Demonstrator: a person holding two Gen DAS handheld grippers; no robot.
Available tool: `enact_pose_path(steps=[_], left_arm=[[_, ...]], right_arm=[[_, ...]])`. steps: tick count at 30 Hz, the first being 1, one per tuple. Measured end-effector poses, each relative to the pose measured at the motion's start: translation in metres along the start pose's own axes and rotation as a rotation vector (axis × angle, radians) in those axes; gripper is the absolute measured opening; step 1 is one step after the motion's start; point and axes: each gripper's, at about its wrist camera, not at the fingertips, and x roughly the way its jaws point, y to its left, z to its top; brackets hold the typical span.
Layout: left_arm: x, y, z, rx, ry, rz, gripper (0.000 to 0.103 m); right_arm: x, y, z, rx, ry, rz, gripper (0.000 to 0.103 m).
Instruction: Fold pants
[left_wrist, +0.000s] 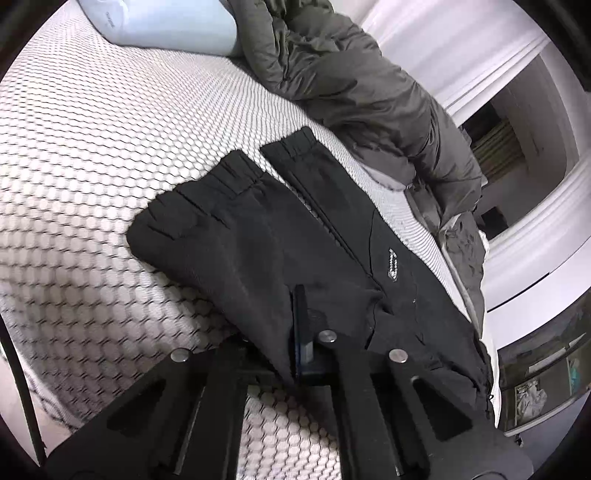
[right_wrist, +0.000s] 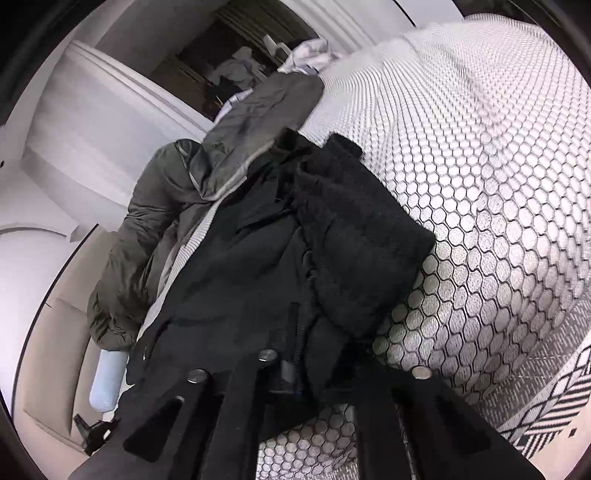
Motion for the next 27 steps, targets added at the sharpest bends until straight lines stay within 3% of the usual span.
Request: enact_pose_path(steps=[8,12,21,27], left_arm=[[-0.060,0.010,-0.025,0.061,-0.032,-0.018,0.000],[-0.070,0.004,-0.022,0.091,-0.040,-0.028,0.000],[-0.067,-0.053,0.036,0.167,-0.095,-0.066,0.000],[-0.024,-0.114,0.100,0.218,-0.096,-0.048,0.000]], right_arm=[[-0.063,-0.008,-0.031,-0.062,-0.028,0.007,0.003],[-0.079,-0.009,-0.034,-0.047,-0.036,0.023,0.003],[-0.092,0.046,0.010,-0.089,-0.171,0.039,0.003],[-0.068,0.095,0.066,-0.127,-0.250,-0.006,0.003]])
